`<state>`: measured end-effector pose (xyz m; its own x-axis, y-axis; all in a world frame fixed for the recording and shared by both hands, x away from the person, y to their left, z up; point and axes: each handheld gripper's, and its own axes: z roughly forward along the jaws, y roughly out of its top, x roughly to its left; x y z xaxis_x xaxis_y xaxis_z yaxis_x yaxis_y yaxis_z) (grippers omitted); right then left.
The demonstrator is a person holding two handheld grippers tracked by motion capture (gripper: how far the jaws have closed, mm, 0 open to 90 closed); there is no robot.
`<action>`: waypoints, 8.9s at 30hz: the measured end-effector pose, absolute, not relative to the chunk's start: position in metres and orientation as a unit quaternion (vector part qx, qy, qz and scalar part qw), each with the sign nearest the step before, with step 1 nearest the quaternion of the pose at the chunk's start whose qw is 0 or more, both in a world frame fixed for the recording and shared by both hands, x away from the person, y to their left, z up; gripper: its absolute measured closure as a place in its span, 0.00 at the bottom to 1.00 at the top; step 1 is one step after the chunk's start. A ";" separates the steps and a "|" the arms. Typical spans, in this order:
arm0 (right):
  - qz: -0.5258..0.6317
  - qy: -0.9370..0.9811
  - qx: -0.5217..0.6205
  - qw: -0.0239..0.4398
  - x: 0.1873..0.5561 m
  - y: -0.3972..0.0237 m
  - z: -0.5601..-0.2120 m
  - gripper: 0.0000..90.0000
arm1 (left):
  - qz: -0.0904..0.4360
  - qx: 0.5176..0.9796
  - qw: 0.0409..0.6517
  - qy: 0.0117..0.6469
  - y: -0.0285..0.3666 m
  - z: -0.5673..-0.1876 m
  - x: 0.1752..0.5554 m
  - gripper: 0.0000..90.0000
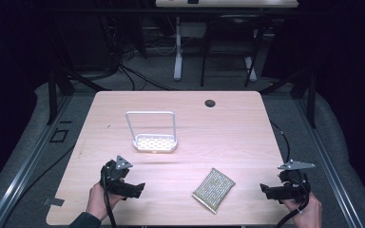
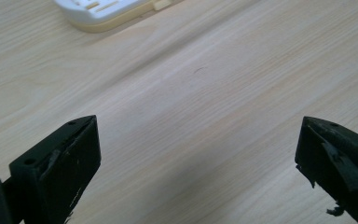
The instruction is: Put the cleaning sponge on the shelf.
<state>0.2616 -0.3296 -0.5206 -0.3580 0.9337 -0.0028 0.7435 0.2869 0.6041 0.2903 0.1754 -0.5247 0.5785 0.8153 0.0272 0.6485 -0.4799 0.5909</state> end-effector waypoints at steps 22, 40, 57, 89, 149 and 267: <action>0.257 0.796 0.516 0.183 0.268 -0.319 -0.521 0.05 | 0.128 0.879 0.286 0.359 0.074 -0.521 0.293 0.00; 0.262 0.796 0.515 0.180 0.268 -0.320 -0.520 0.06 | 0.093 0.898 0.296 0.312 0.016 -0.531 0.290 0.00; 0.256 0.801 0.509 0.185 0.267 -0.319 -0.519 0.06 | 0.064 0.915 0.279 0.285 -0.026 -0.550 0.294 0.00; 0.265 0.801 0.503 0.187 0.264 -0.320 -0.517 0.09 | 0.029 0.917 0.286 0.277 -0.029 -0.560 0.289 0.53; 0.251 0.815 0.486 0.189 0.261 -0.315 -0.519 0.13 | 0.084 0.896 0.356 0.251 0.026 -0.507 0.282 0.64; 0.217 0.835 0.468 0.190 0.267 -0.307 -0.524 0.08 | 0.212 0.786 0.353 0.460 0.151 -0.528 0.381 0.63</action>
<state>0.2666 -0.3071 -0.5244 -0.4897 0.8642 -0.1155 0.6993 0.4684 0.5400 0.3809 0.1513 -0.5284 0.4862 0.8738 0.0080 0.5745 -0.3265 0.7506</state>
